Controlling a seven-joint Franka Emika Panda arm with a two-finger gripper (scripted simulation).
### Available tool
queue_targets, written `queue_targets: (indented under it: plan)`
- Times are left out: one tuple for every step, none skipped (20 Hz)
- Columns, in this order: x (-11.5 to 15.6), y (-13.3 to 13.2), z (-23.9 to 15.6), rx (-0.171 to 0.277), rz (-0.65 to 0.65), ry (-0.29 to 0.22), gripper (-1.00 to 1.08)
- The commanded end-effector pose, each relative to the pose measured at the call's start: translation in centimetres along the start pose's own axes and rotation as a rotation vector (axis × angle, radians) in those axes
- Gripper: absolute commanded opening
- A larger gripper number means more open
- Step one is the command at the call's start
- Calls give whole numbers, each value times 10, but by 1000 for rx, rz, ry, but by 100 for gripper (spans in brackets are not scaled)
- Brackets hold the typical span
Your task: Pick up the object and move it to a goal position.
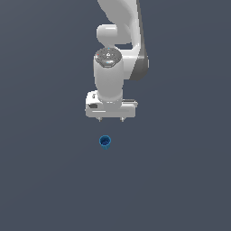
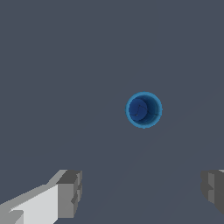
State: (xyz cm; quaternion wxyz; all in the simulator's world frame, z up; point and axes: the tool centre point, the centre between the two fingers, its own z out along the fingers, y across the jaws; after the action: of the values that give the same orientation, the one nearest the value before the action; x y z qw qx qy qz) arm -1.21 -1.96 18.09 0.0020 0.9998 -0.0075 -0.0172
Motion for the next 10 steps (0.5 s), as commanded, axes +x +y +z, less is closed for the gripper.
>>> queue_targets:
  plan:
    - [2,1,3,-1,-14,0,100]
    - [3,2,4,-1,-23,1,100]
    - [4,2,6,-2,-33,2,100]
    - [5,3,8,-2,-44,2,100]
    - [7,4,10,-2,-57,3,100]
    - [8,5,12,-3,-70,4,100]
    - [10,6,15,-3,-85,5,100]
    - [12,7,18,-4,-102,6,100]
    - [14,8,21,-4,-119,7,100]
    - [16,9,24,-5,-138,8,100]
